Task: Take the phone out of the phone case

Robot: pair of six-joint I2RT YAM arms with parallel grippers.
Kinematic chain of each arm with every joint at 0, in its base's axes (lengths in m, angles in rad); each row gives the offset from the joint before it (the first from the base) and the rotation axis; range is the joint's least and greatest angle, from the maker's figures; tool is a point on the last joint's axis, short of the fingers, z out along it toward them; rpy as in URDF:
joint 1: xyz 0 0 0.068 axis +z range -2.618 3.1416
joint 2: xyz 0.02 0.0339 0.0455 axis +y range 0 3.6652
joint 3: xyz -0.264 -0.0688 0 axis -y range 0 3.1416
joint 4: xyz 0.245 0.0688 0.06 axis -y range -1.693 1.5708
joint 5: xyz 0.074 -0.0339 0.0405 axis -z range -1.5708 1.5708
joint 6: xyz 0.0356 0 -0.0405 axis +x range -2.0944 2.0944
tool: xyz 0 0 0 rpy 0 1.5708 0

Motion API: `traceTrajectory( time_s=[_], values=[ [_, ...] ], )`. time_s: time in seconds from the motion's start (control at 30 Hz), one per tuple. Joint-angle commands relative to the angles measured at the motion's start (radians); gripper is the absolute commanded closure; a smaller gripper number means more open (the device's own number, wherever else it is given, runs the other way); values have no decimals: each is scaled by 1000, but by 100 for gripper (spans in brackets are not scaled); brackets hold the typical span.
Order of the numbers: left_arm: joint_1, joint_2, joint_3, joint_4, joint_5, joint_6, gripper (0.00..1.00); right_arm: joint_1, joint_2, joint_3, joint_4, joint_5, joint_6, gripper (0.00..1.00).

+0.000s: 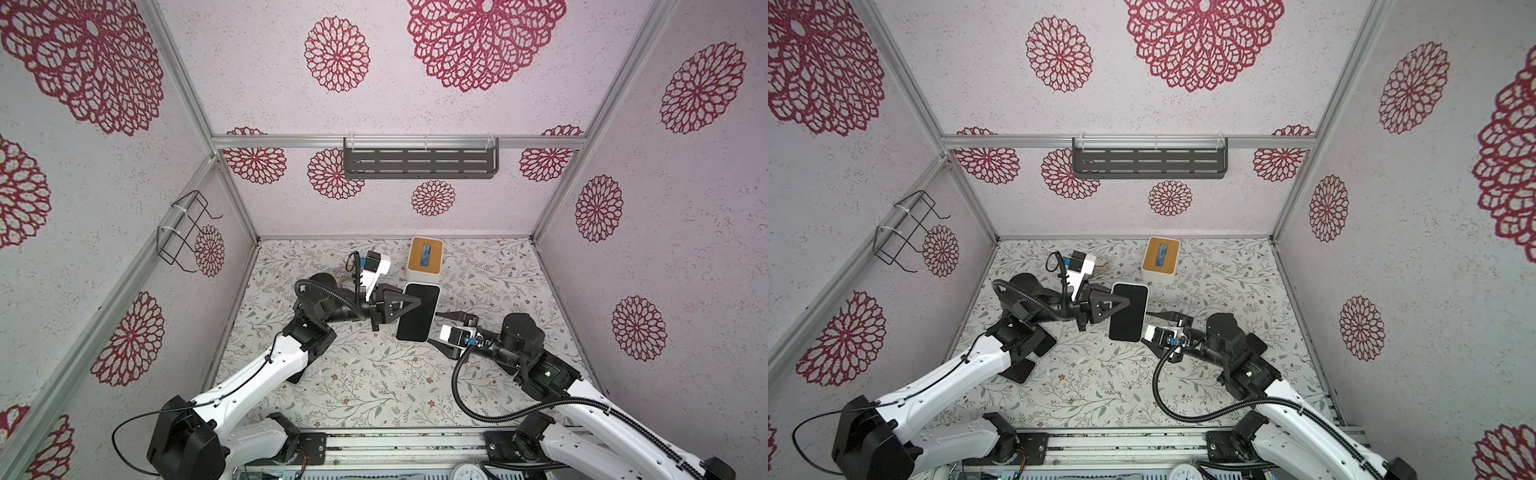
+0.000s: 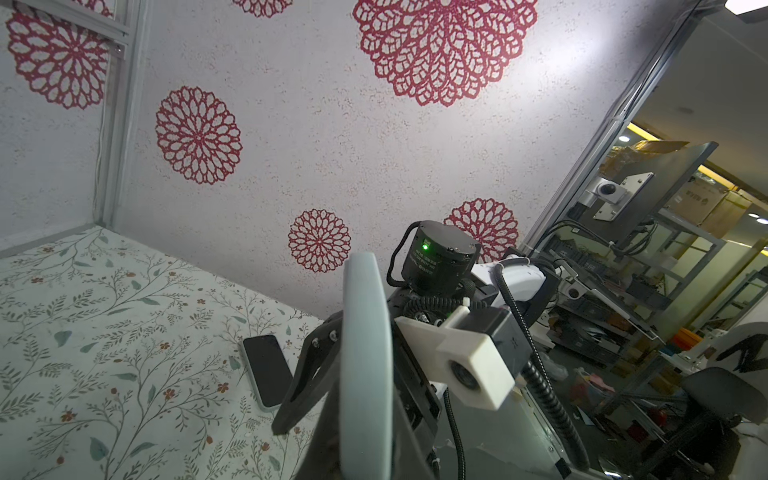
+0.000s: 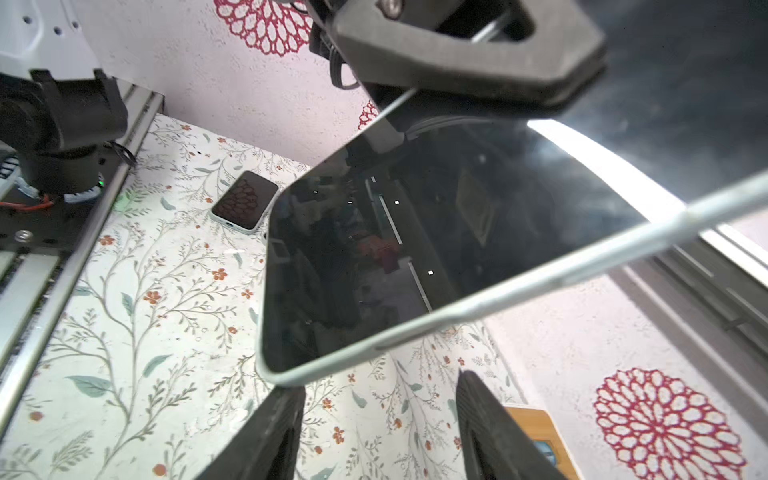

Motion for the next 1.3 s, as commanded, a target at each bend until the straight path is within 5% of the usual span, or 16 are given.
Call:
traceTrajectory(
  time_s=[0.0, 0.27, 1.27],
  values=[
    [1, -54, -19, 97, -31, 90, 100, 7, -1, 75, -60, -112, 122, 38],
    [-30, -154, -161, 227, -155, 258, 100, 3, 74, 158, -97, -268, 300, 40],
    [-45, -147, -181, 319, -150, 217, 100, 3, 146, 144, -34, -329, 326, 81]
  ],
)
